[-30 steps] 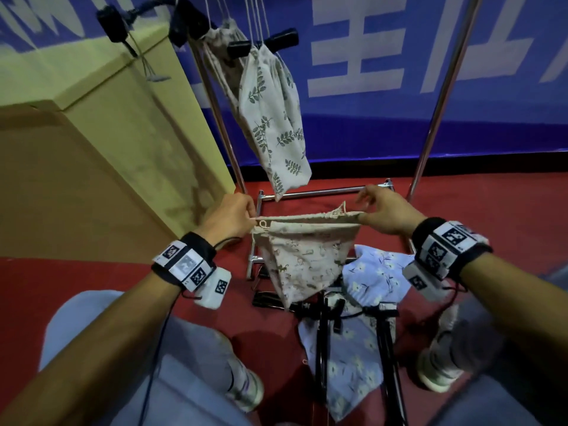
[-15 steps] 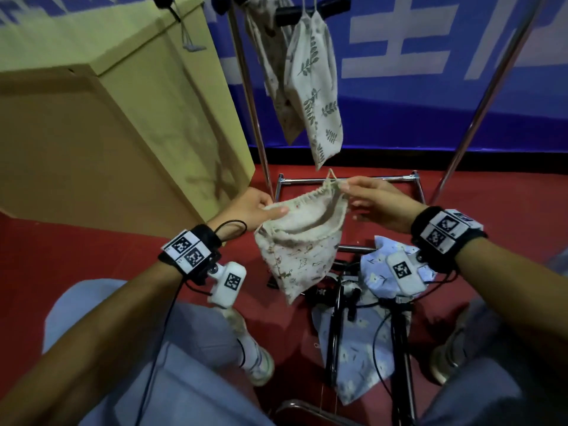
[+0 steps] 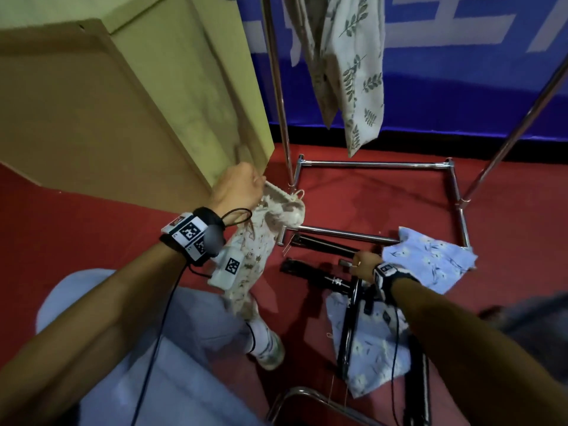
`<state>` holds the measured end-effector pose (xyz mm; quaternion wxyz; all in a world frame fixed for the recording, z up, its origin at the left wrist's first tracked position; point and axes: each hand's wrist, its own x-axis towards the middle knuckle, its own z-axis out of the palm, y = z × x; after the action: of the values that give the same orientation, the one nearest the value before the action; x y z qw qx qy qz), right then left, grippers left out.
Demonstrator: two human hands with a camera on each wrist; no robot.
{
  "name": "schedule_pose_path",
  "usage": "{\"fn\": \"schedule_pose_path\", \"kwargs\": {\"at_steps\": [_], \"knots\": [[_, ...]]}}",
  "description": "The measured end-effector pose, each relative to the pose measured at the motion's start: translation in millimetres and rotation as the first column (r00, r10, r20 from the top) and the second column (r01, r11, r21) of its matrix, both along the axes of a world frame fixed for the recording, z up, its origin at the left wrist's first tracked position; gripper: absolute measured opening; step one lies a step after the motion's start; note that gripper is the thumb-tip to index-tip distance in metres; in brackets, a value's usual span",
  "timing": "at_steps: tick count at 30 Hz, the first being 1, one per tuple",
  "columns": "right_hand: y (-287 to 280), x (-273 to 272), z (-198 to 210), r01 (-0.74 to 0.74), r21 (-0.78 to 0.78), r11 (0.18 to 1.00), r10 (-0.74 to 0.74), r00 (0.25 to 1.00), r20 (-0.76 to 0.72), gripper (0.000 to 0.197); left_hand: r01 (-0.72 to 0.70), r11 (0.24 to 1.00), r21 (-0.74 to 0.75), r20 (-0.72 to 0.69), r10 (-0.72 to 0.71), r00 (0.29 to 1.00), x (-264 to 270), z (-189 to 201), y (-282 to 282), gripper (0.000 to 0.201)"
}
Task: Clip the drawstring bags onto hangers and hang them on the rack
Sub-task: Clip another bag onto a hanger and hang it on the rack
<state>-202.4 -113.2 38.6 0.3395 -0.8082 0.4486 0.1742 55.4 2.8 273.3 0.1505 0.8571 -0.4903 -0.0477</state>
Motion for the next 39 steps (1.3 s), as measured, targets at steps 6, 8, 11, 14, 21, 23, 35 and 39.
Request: {"fn": "schedule_pose_path", "kwargs": {"at_steps": [6, 8, 11, 14, 21, 23, 35, 39], "knots": [[3.5, 1.3, -81.4, 0.166, -0.074, 0.983, -0.164, 0.986, 0.036, 0.072, -0.071, 0.997, 0.038, 0.208, 0.061, 0.976, 30.6, -5.7, -7.1, 0.026], [2.3, 2.0, -98.6, 0.154, -0.067, 0.986, -0.153, 0.988, 0.007, 0.092, -0.070, 0.993, 0.091, 0.219, 0.048, 0.974, 36.4, -9.8, -10.4, 0.027], [-8.9, -1.5, -128.7, 0.165, -0.134, 0.977, -0.174, 0.983, -0.056, 0.119, -0.071, 0.989, 0.132, 0.233, 0.039, 0.972, 41.7, -11.9, -20.4, 0.025], [-13.5, -11.0, -154.4, 0.180, -0.079, 0.980, -0.190, 0.973, -0.131, 0.101, -0.066, 0.986, 0.152, 0.256, 0.025, 0.966, 40.9, -12.4, -35.7, 0.024], [0.8, -4.2, -142.8, 0.006, -0.008, 1.000, -0.007, 0.992, -0.130, 0.040, 0.031, 0.980, 0.198, 0.293, -0.090, 0.952, 18.7, -11.2, -66.2, 0.029], [-4.1, -6.5, -116.6, 0.024, 0.039, 0.999, -0.019, 0.992, -0.127, 0.026, 0.052, 0.982, 0.183, 0.303, -0.107, 0.947, 10.5, -9.8, -73.3, 0.029], [-47.4, -134.8, -114.7, 0.691, 0.087, 0.718, -0.691, 0.691, 0.211, 0.043, 0.140, 0.984, 0.113, 0.275, -0.166, 0.947, -32.8, 0.9, -104.0, 0.023], [-56.0, -123.2, -97.4, 0.820, 0.230, 0.524, -0.836, 0.445, 0.321, 0.038, 0.167, 0.979, 0.119, 0.274, -0.194, 0.942, -47.6, -2.6, -112.8, 0.024]]}}
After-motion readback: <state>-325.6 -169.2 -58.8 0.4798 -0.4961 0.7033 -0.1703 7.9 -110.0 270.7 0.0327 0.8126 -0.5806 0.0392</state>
